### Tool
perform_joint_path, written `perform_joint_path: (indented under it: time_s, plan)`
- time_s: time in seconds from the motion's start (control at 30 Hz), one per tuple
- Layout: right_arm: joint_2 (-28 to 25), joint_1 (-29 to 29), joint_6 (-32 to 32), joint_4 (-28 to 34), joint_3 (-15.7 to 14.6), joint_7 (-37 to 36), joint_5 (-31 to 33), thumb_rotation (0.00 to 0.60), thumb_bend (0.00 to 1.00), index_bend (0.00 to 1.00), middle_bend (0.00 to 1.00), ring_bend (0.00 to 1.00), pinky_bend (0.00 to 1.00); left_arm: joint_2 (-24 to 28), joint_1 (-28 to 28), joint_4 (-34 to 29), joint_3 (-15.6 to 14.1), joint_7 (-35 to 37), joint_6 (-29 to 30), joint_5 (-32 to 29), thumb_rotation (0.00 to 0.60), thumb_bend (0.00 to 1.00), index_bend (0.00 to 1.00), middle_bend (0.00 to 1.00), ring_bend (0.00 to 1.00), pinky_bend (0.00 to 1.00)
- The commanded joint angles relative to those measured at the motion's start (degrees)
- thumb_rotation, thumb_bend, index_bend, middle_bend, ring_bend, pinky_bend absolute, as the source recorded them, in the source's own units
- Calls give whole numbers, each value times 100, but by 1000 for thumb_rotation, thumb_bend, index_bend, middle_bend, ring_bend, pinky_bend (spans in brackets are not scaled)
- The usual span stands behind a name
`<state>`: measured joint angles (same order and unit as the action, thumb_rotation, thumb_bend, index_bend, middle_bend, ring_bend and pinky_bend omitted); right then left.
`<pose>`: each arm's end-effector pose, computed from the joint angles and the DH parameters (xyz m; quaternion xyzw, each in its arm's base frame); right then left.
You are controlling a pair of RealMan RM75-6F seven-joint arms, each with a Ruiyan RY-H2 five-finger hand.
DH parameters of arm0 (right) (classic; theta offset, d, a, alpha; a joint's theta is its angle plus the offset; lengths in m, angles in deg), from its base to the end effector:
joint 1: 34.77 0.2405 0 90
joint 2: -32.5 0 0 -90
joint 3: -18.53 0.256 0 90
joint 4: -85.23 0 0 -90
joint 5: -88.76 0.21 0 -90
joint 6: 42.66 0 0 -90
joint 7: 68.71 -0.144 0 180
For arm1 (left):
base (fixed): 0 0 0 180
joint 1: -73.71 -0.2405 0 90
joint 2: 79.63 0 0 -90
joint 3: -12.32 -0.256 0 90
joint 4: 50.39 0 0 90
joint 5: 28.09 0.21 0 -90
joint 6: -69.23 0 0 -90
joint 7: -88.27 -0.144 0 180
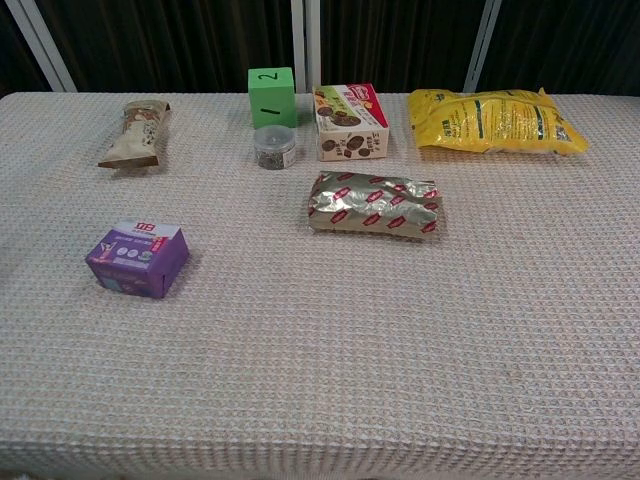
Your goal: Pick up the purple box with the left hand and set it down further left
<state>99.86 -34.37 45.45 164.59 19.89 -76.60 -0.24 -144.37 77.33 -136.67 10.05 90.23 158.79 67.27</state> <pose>-0.3538 -0.1513 0.1641 0.5932 -0.3823 0.3738 0.6018 -0.3152 0.1551 0.1536 -0.6509 -0.3467 -0.3891 0.5520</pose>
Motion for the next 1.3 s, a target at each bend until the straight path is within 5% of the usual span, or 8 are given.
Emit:
perform_joint_path:
  time_s: [0.03,0.6,0.93,1.3]
  plan:
    - [1,1,1,-1,0,3,-3,600,278,0,0,0,0,4,3,-7,1,-2,-3,-1,498,173,29,54,42,163]
    - [-77,8,49,83,20,27,-41,600,278,0,0,0,0,89,293,-283,17,-219,-318,202,495,174,29,54,42,163]
    - [-89,31,7,127,25,104,-22,600,278,0,0,0,0,-167,1358,-644,242,-249,-1667,296,487,174,27,54,42,163]
    - [-271,-45,120,201,60,116,37,600,278,0,0,0,0,-1147,2212,207,206,515,-2739,215,513,174,26,59,42,163]
